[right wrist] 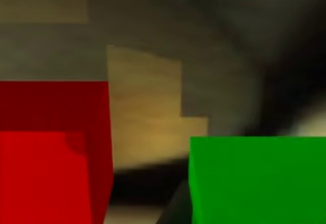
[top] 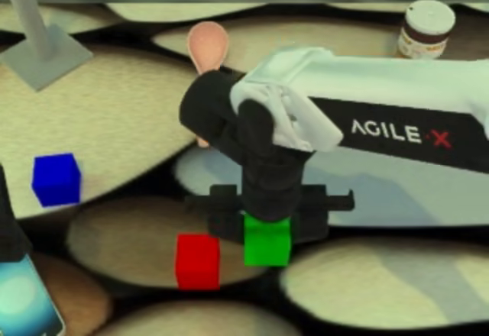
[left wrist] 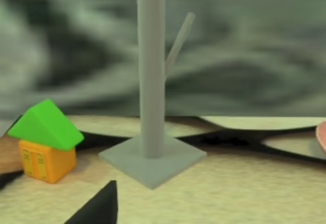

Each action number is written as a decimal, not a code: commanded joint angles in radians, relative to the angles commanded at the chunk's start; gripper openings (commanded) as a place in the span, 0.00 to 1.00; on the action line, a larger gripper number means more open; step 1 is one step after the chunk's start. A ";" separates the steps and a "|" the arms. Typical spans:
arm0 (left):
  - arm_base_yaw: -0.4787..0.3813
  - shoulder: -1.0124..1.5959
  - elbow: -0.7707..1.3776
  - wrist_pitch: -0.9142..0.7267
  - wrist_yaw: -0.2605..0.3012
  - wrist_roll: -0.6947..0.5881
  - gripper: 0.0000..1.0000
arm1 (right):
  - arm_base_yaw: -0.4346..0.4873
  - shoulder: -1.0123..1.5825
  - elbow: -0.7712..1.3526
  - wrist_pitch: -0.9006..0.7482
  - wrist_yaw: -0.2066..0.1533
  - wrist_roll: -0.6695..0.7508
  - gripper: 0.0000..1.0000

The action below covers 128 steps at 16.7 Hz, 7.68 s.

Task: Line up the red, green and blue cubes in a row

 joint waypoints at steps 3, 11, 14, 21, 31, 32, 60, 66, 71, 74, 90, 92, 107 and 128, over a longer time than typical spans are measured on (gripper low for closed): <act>0.000 0.000 0.000 0.000 0.000 0.000 1.00 | 0.001 0.031 -0.062 0.090 0.001 0.004 0.00; 0.000 0.000 0.000 0.000 0.000 0.000 1.00 | 0.001 0.039 -0.081 0.118 0.002 0.005 0.23; 0.000 0.000 0.000 0.000 0.000 0.000 1.00 | 0.001 0.039 -0.081 0.118 0.002 0.005 0.45; 0.000 0.000 0.000 0.000 0.000 0.000 1.00 | 0.001 0.039 -0.081 0.118 0.002 0.005 0.98; 0.000 0.000 0.000 0.000 0.000 0.000 1.00 | 0.000 0.038 -0.077 0.115 0.002 0.005 1.00; 0.000 0.000 0.000 0.000 0.000 0.000 1.00 | 0.002 0.033 -0.065 0.101 0.002 0.005 1.00; -0.034 1.062 0.793 -0.587 0.001 -0.108 1.00 | -0.436 -1.070 -0.787 0.431 0.048 -0.458 1.00; -0.049 1.591 1.156 -0.867 0.000 -0.158 1.00 | -0.664 -1.627 -1.234 0.741 0.024 -0.686 1.00; -0.058 1.864 1.383 -1.021 0.000 -0.188 1.00 | -0.802 -1.979 -1.495 0.947 -0.006 -0.822 1.00; -0.060 1.954 1.461 -1.066 0.001 -0.198 1.00 | -0.845 -2.090 -1.575 1.016 -0.018 -0.864 1.00; -0.059 2.085 1.318 -0.802 0.002 -0.197 1.00 | -0.854 -2.113 -1.591 1.031 -0.021 -0.873 1.00; -0.059 2.091 1.311 -0.791 0.002 -0.197 1.00 | -0.854 -2.113 -1.591 1.031 -0.021 -0.873 1.00; -0.059 2.091 1.311 -0.791 0.002 -0.197 0.10 | -0.854 -2.113 -1.591 1.031 -0.021 -0.873 1.00; -0.040 1.981 1.454 -1.041 0.001 -0.199 0.00 | -0.854 -2.113 -1.591 1.031 -0.021 -0.873 1.00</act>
